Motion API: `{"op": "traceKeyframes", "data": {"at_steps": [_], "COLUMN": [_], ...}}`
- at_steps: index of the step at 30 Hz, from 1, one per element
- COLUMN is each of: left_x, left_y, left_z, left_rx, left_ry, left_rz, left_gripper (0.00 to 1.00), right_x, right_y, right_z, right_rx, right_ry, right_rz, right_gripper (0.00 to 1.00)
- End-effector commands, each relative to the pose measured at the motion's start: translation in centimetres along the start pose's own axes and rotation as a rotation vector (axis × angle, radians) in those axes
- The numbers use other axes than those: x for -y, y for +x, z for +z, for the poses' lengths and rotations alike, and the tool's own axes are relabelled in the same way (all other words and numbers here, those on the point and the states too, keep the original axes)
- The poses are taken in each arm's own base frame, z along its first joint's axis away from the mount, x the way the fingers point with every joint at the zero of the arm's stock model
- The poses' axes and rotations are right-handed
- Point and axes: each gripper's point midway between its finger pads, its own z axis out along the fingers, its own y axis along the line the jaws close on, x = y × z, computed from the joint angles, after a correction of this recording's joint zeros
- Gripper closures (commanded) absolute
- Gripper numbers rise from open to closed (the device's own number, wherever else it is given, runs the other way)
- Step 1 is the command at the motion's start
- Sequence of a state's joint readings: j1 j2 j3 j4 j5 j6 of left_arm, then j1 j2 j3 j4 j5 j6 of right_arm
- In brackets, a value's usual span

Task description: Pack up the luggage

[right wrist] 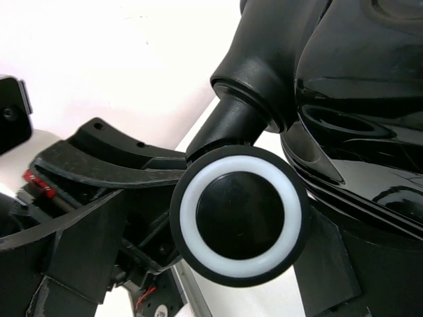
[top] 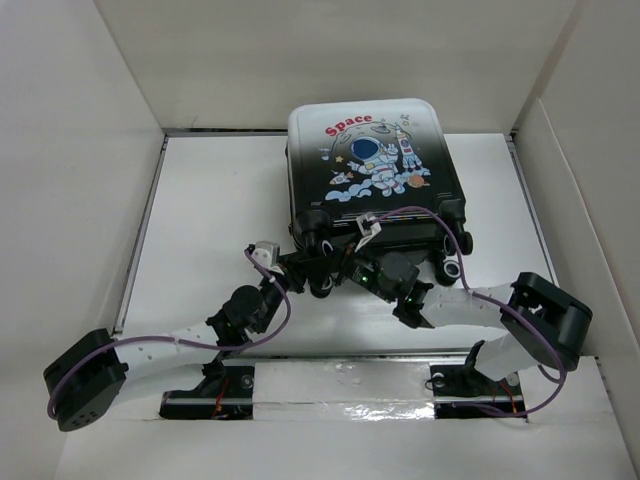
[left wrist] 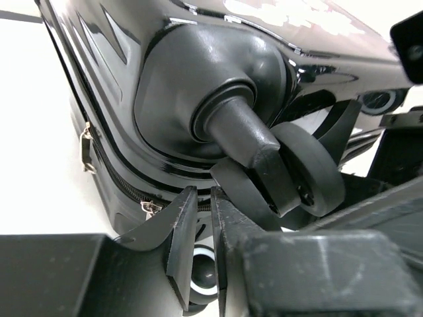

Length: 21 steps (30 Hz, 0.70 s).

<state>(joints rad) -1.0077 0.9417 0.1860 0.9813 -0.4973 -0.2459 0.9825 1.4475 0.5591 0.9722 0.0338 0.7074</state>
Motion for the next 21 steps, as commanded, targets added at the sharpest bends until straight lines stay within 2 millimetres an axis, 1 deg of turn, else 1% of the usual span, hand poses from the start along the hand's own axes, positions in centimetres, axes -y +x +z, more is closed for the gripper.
{"op": "traceKeyframes", "data": {"at_steps": [1,4,5,7,9,12,13,14,16,17,18,19,20,21], "left_x": [4.3,4.0,3.9,3.7,3.6,3.7,3.7,3.5,3.4,3.1,2.9,2.5,1.6,1.1], "left_y": [-5.7,-5.5,-5.5,-5.2,-5.2,-5.2,-5.1,-5.2,-5.0,-5.0,-5.0,-4.5,-4.3,-4.3], "left_z": [-0.4,-0.6,-0.6,-0.8,-0.8,-0.8,-0.8,-0.8,-0.8,-0.8,-0.9,-0.9,-0.8,-0.9], "left_rx": [0.158,0.153,0.151,0.145,0.144,0.140,0.138,0.140,0.134,0.133,0.134,0.114,0.112,0.112], "left_ry": [0.170,0.159,0.158,0.156,0.154,0.154,0.153,0.147,0.140,0.129,0.119,0.098,0.048,0.022], "left_rz": [-0.162,-0.161,-0.162,-0.158,-0.156,-0.149,-0.146,-0.142,-0.135,-0.129,-0.130,-0.121,-0.121,-0.131], "left_gripper": [0.88,0.91,0.91,0.92,0.92,0.93,0.93,0.93,0.93,0.93,0.93,0.94,0.94,0.94], "right_x": [-2.8,-2.1,-1.6,-1.3,-1.0,-0.6,-0.7,-0.6,-1.0,-0.8,-1.0,-1.0,-0.9,-0.8], "right_y": [-6.0,-6.5,-6.7,-6.9,-7.2,-7.5,-7.7,-7.8,-8.2,-8.1,-8.0,-8.1,-8.0,-8.0], "right_z": [1.8,2.1,2.2,2.2,2.3,2.4,2.3,2.3,2.1,1.9,1.8,1.7,1.6,1.5], "right_rx": [0.204,0.235,0.252,0.274,0.297,0.325,0.337,0.346,0.367,0.369,0.370,0.369,0.364,0.363], "right_ry": [-0.077,-0.034,-0.012,-0.003,0.011,0.024,0.020,0.016,-0.004,0.003,0.002,0.007,0.012,0.016], "right_rz": [0.007,0.041,0.051,0.088,0.120,0.152,0.161,0.168,0.172,0.172,0.165,0.157,0.150,0.145], "right_gripper": [0.00,0.01,0.04,0.08,0.16,0.21,0.25,0.36,0.44,0.58,0.62,0.64,0.68,0.73]}}
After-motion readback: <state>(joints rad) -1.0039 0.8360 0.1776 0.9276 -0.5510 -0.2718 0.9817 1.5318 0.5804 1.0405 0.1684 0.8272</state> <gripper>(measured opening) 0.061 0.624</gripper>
